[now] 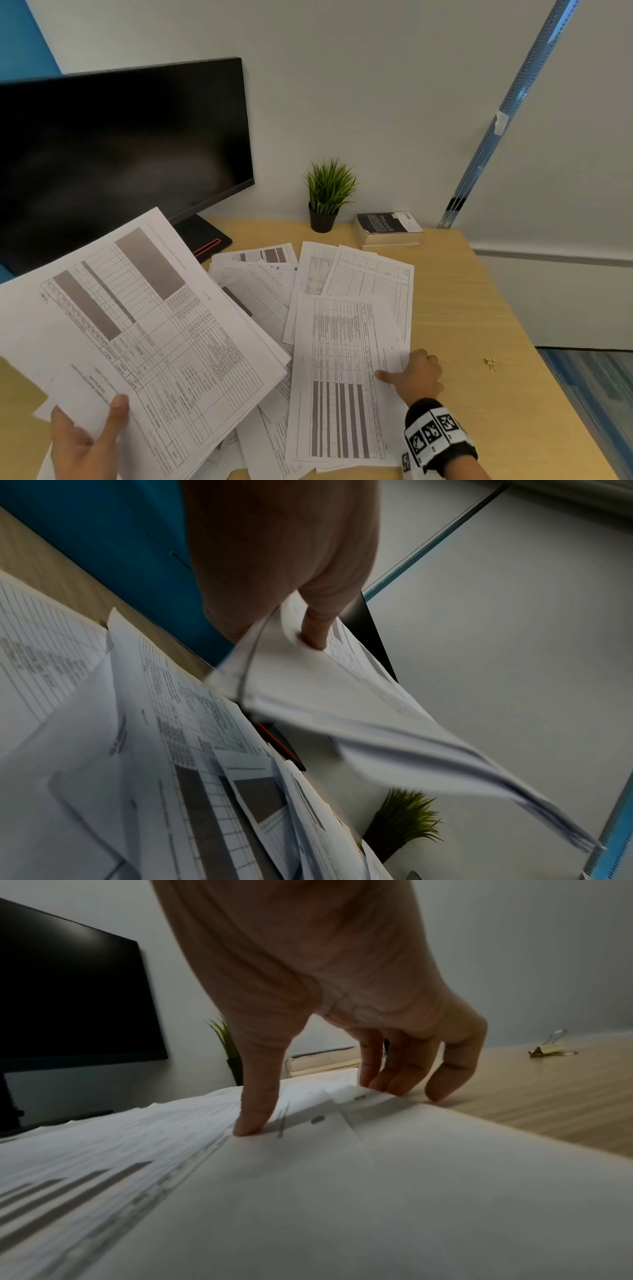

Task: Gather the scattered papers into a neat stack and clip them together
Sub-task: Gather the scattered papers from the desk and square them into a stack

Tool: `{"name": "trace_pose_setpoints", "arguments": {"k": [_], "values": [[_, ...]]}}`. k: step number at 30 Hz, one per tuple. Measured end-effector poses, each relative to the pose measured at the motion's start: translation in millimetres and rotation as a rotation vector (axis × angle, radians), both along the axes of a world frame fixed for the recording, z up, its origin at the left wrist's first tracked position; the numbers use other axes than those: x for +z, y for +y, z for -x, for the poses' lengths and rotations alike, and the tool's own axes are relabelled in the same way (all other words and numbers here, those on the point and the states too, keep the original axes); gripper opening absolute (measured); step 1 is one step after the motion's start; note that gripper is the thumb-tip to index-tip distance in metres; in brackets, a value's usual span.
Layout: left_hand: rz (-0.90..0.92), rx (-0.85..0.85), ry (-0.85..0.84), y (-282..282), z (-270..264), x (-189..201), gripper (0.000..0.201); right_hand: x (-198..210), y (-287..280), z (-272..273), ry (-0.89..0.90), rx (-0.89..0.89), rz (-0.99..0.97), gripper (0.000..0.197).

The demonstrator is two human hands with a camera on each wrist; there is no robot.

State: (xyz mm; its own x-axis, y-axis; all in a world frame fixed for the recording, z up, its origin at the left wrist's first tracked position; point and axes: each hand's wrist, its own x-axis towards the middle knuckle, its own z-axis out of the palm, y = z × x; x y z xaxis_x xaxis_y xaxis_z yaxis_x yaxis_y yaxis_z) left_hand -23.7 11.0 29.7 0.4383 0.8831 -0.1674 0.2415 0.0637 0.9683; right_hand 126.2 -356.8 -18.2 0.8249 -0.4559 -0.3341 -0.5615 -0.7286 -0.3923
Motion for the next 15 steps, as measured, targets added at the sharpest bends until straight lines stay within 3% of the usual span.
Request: {"name": "trace_pose_setpoints", "arguments": {"k": [2,4,5,8,11,13,15], "values": [[-0.004,-0.016,-0.057,-1.6,0.6,1.6,0.067,2.1,-1.4,-0.9,0.042,-0.017,0.007,0.096],[-0.036,-0.015,-0.073,-5.6,1.2,6.8,0.038,3.6,-2.5,0.0,0.082,-0.003,-0.004,0.09],[-0.046,-0.023,-0.067,-7.0,1.6,9.2,0.026,1.6,-3.1,0.0,0.062,0.01,0.0,0.08],[-0.102,-0.054,-0.06,-6.0,1.3,7.2,0.031,-3.7,-5.7,-0.8,-0.141,0.065,-0.072,0.031],[-0.064,-0.08,-0.059,-1.4,2.2,6.0,0.051,-4.7,-10.6,-9.9,-0.277,0.057,-0.256,0.036],[-0.004,-0.102,-0.058,0.4,2.5,9.1,0.049,-1.5,-15.5,-25.7,-0.34,-0.012,-0.272,0.02],[-0.013,-0.114,-0.074,-0.3,3.8,11.4,0.048,-1.6,-17.3,-46.2,-0.349,-0.102,-0.258,0.028]]}}
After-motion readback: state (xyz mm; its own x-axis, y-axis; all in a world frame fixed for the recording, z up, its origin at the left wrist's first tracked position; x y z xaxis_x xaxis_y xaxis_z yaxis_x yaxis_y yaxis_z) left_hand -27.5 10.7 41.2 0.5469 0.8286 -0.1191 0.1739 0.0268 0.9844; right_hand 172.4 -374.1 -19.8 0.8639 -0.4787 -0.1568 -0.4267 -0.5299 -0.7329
